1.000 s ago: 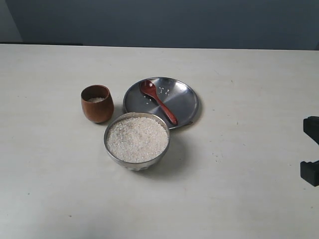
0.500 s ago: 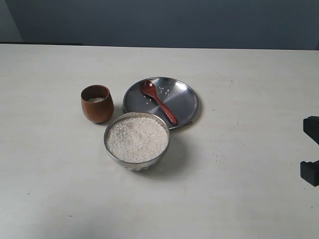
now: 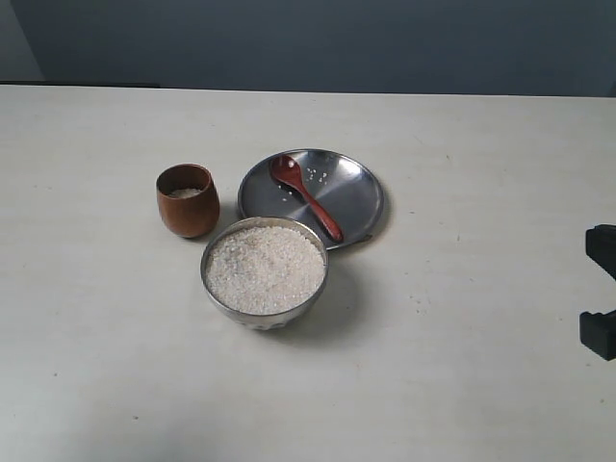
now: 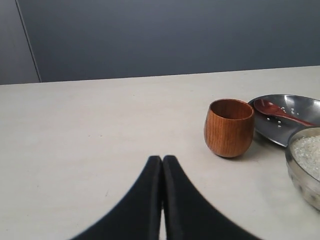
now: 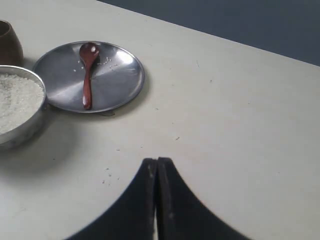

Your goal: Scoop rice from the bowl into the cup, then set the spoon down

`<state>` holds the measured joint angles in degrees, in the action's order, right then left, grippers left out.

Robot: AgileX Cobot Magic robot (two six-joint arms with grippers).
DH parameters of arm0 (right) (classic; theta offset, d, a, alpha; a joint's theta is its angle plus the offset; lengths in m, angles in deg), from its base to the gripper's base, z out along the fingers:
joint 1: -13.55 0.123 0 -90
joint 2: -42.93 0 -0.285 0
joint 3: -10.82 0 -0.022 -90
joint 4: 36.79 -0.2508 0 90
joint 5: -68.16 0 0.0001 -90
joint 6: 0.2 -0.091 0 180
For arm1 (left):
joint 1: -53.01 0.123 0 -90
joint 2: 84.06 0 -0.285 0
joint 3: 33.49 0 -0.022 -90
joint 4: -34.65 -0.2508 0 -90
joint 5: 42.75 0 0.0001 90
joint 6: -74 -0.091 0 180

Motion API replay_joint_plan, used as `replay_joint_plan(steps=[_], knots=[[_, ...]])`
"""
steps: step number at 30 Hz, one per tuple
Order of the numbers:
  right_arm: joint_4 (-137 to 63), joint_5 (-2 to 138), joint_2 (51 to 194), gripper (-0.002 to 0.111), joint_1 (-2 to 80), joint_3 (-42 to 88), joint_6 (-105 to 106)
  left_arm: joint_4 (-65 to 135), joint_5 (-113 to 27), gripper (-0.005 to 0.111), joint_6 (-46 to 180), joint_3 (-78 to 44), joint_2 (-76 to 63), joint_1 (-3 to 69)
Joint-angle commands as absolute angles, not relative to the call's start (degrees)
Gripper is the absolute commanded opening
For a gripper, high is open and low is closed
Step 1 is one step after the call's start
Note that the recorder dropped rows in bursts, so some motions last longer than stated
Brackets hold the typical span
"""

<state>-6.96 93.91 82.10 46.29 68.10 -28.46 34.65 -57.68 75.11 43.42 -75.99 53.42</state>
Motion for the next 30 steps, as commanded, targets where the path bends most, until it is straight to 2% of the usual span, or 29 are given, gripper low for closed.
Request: replay_joint_plan(steps=[1,30], knots=[[-6.88,93.68,81.70,-0.001,45.99,68.34,-28.48,34.65,-58.16,0.000,72.82,43.73,-76.27,53.49],[-6.88,93.68,81.70,-0.001,45.99,68.34,-28.48,35.40,-61.90,0.000,72.69,43.73,-76.27,53.49]])
